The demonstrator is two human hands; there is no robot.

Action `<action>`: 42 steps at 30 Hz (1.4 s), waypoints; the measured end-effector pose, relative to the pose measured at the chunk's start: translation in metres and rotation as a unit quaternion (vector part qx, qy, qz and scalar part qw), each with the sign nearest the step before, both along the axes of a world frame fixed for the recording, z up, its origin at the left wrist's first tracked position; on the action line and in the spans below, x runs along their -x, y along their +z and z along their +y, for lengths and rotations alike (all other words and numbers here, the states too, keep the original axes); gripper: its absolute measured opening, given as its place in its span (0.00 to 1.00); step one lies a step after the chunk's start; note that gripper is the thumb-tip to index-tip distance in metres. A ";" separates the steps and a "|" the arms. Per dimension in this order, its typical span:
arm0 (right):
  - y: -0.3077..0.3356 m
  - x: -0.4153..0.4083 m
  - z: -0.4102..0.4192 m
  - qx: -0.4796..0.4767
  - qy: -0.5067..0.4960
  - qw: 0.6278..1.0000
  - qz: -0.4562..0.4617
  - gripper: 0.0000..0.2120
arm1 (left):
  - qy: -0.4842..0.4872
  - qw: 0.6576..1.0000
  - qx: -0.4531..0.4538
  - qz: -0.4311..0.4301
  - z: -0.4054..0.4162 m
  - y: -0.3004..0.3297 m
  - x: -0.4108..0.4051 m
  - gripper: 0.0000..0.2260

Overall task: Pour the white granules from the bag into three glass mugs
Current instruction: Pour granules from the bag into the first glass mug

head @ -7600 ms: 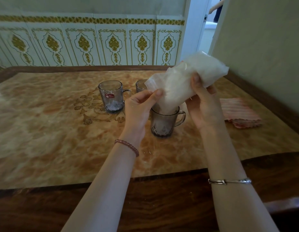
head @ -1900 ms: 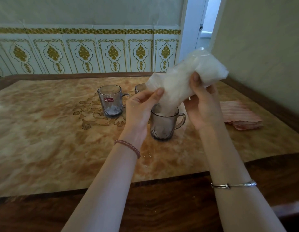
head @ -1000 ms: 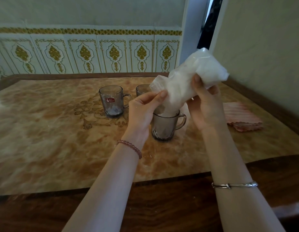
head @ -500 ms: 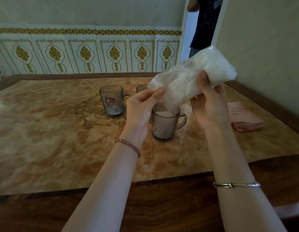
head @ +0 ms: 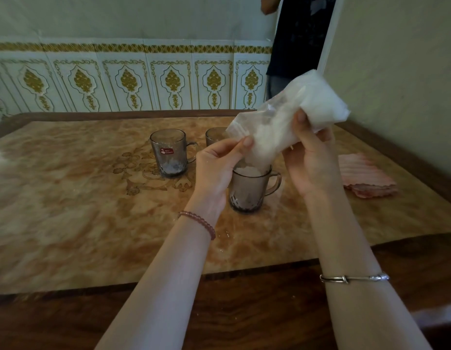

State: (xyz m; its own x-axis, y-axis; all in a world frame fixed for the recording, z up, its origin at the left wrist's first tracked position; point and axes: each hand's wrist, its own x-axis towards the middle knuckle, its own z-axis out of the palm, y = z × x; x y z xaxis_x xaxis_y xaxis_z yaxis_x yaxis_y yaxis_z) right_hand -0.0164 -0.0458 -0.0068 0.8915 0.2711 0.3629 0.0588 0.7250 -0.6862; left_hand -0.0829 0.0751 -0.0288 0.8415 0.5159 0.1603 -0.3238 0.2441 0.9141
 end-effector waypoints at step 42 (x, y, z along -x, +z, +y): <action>0.002 -0.001 -0.006 -0.009 -0.003 1.000 -0.017 0.50 | -0.018 1.000 0.007 -0.014 -0.001 0.007 0.000 0.04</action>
